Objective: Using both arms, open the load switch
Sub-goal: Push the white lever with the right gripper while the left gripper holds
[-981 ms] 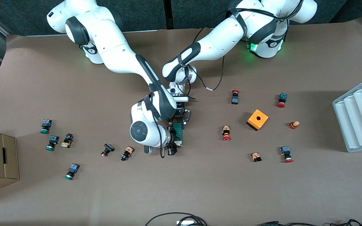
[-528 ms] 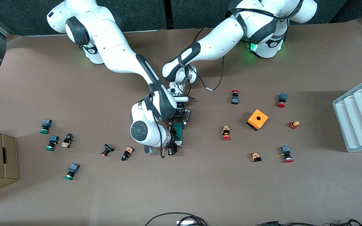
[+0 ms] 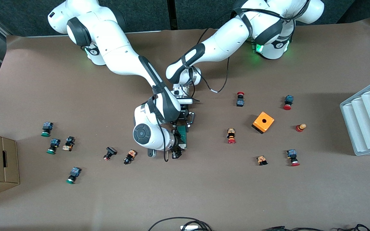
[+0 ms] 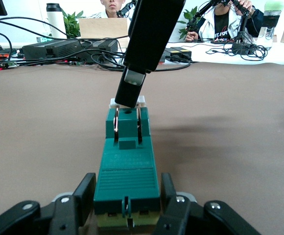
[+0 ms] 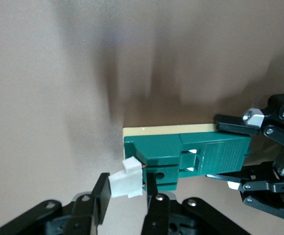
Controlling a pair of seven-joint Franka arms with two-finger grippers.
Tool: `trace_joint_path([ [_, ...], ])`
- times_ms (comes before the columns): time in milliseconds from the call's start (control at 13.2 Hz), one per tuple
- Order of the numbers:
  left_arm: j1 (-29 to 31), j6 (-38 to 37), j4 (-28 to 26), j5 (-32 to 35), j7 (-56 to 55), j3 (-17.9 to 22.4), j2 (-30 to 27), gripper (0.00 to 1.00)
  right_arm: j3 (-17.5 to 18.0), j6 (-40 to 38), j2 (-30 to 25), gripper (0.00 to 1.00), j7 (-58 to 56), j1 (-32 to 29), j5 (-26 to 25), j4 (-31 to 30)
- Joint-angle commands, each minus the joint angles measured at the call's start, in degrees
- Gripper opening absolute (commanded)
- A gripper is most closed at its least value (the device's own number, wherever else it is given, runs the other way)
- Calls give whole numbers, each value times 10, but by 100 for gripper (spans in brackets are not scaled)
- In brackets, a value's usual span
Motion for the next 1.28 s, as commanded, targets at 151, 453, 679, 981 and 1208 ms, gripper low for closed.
trace_joint_path([
  [151, -9, -7, 14, 6, 6, 6, 7, 61, 14, -14, -31, 36, 0, 5, 10, -45],
  [453, -9, -7, 14, 6, 6, 6, 6, 61, 35, -14, -51, 36, 0, 0, -8, -67],
  [679, -9, -7, 14, 6, 7, 6, 6, 61, 35, -20, -59, 36, 0, 1, -12, -74],
  [981, -9, -7, 14, 6, 7, 6, 7, 61, 43, -22, -68, 36, 0, 2, -21, -85],
  [1208, -9, -7, 14, 6, 7, 6, 7, 61, 43, -38, -79, 36, -2, -4, -28, -85],
])
